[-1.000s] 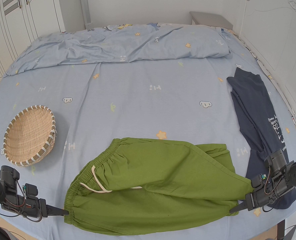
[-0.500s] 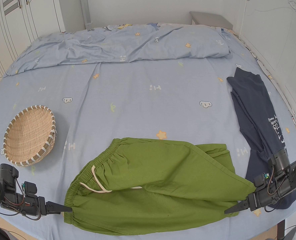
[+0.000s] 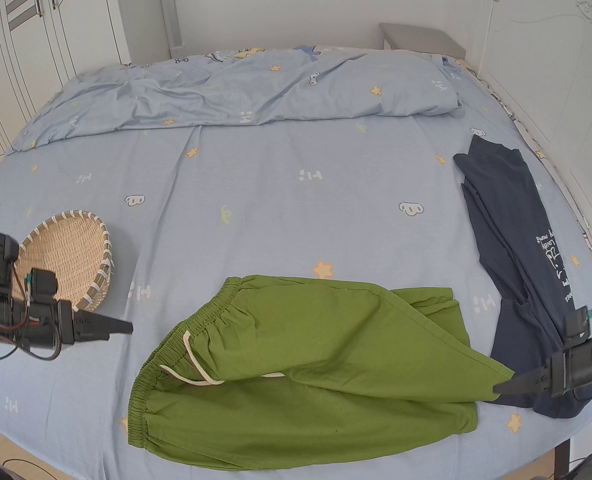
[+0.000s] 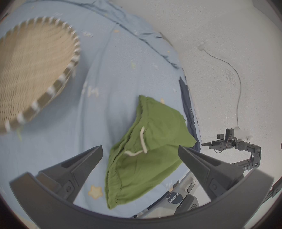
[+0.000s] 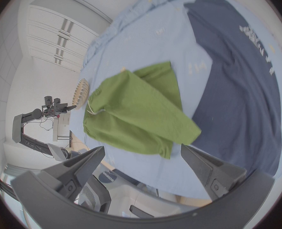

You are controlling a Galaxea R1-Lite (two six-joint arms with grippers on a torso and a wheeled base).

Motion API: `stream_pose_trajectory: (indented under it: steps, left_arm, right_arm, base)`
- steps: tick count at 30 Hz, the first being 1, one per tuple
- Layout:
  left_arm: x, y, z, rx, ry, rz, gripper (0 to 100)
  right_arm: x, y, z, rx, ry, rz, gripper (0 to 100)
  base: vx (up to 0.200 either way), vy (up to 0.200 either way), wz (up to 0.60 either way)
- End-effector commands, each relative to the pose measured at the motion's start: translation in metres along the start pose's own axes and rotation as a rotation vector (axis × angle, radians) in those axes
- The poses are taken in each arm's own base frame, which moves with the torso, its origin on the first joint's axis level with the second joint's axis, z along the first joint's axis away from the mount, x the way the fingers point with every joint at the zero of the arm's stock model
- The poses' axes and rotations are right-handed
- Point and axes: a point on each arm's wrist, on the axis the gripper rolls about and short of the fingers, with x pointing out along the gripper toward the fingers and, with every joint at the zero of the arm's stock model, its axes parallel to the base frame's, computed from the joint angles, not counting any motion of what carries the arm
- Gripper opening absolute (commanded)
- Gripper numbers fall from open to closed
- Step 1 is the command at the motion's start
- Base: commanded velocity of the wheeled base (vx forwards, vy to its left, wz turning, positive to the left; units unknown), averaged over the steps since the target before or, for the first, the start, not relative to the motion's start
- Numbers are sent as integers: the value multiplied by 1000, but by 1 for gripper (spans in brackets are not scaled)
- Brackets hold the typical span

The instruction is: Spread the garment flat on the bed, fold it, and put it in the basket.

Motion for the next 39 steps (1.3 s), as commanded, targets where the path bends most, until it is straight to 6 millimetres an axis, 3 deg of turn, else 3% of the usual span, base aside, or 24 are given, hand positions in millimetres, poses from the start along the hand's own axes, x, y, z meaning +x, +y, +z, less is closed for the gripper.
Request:
stream_pose_trajectory:
  steps: [1,4,5,9,11,13,15,16,25,32,38,39]
  left_arm:
    - [43,-11,48,80,63,-80,100]
    - [63,-9,70,87,68,-96,100]
    - [81,-7,84,79,81,-107,100]
    - [128,-2,104,84,113,-98,100]
    - [138,-1,107,90,118,-82,100]
    - [163,-3,112,102,139,-50,100]
    - [165,-3,112,101,142,-51,100]
    - [183,-6,111,86,169,-65,100]
    - [199,0,106,67,199,-65,100]
    - [199,1,103,62,209,-62,100]
    - [208,-7,98,70,234,-78,100]
    - [208,-7,97,69,235,-78,0]
  right_arm:
    - [-50,31,21,-128,-232,-7,100]
    - [-54,35,37,-152,-264,-1,100]
    - [-54,37,49,-162,-272,2,100]
    - [-51,36,65,-172,-281,3,100]
    - [-49,35,67,-171,-279,3,100]
    - [-42,31,68,-166,-268,3,100]
    - [-42,31,68,-165,-267,3,100]
    - [-35,26,69,-151,-245,3,100]
    - [-30,27,69,-158,-229,15,100]
    - [-29,26,68,-156,-226,14,100]
    - [-27,25,69,-149,-218,14,100]
    - [-26,25,69,-148,-216,14,100]
  base:
    - [0,0,0]
    - [0,0,0]
    - [0,0,0]
    - [0,0,0]
    - [0,0,0]
    - [0,0,0]
    - [0,0,0]
    - [0,0,0]
    - [0,0,0]
    - [0,0,0]
    - [0,0,0]
    - [0,0,0]
